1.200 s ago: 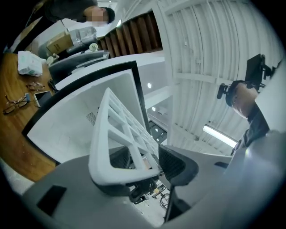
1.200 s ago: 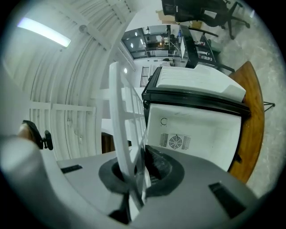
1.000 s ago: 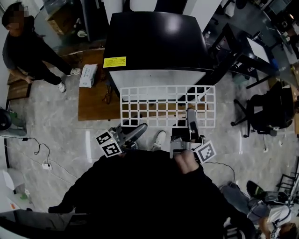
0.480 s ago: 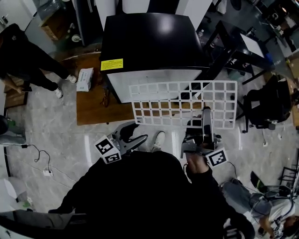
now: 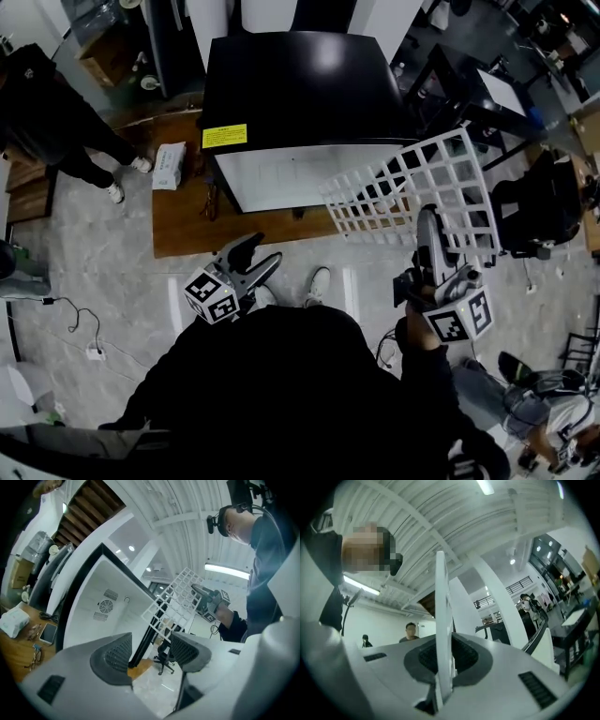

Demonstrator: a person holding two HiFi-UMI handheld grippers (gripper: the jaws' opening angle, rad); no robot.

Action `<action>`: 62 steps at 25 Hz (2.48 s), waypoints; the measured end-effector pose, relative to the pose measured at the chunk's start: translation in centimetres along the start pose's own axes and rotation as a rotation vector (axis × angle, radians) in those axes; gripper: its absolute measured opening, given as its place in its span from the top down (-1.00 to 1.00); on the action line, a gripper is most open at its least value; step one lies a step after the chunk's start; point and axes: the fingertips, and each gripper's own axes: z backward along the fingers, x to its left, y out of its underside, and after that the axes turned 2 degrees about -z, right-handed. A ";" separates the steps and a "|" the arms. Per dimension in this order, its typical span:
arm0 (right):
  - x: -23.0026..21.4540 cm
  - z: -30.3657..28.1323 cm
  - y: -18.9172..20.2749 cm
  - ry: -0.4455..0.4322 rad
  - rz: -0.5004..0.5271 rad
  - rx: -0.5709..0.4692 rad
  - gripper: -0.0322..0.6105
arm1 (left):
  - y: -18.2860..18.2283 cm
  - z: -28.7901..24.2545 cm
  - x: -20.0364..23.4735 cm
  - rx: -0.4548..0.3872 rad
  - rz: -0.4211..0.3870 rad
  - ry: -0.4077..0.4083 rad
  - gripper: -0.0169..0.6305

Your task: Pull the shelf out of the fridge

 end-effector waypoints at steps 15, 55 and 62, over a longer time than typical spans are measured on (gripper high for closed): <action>2.7 -2.5 -7.9 0.039 0.475 0.196 0.82 | -1.7 -1.2 2.0 0.004 -0.145 -0.067 0.93; 8.5 -24.2 12.2 -0.228 1.334 0.797 0.79 | -5.2 2.9 5.0 -0.129 -0.202 -0.194 0.93; 9.2 -24.9 16.9 -0.372 1.304 0.985 0.74 | -4.3 3.4 6.0 -0.118 -0.175 -0.185 0.93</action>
